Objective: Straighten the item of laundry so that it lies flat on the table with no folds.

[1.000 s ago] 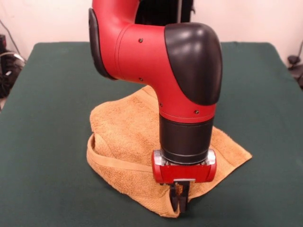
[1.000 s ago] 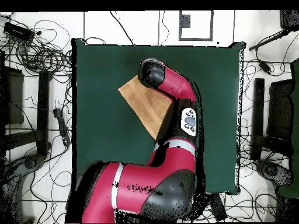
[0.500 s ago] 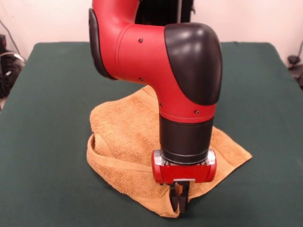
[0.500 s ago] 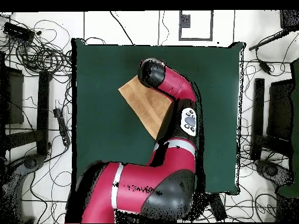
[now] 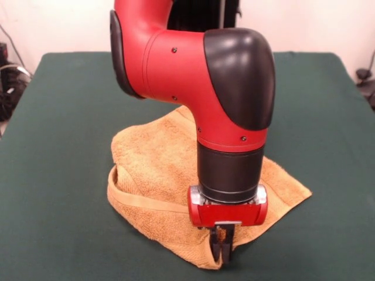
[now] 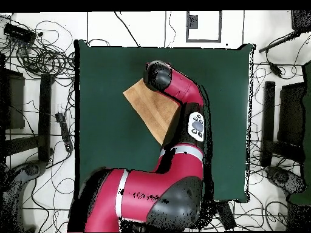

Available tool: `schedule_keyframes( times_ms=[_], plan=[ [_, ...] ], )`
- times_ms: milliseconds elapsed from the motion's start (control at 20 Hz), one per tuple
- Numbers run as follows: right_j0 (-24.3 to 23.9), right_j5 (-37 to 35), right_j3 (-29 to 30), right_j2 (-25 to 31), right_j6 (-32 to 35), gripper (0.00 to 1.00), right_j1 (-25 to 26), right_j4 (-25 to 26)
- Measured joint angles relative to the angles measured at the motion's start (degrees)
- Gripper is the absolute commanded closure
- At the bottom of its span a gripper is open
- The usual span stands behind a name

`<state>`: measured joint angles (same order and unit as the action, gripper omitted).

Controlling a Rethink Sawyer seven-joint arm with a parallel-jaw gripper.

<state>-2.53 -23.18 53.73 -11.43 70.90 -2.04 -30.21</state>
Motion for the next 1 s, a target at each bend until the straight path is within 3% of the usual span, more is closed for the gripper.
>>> schedule_keyframes(
  times_ms=[1000],
  plan=[
    [-0.07, 0.02, -0.03, -0.01, 0.00, 1.00, -0.27, 2.74]
  ],
)
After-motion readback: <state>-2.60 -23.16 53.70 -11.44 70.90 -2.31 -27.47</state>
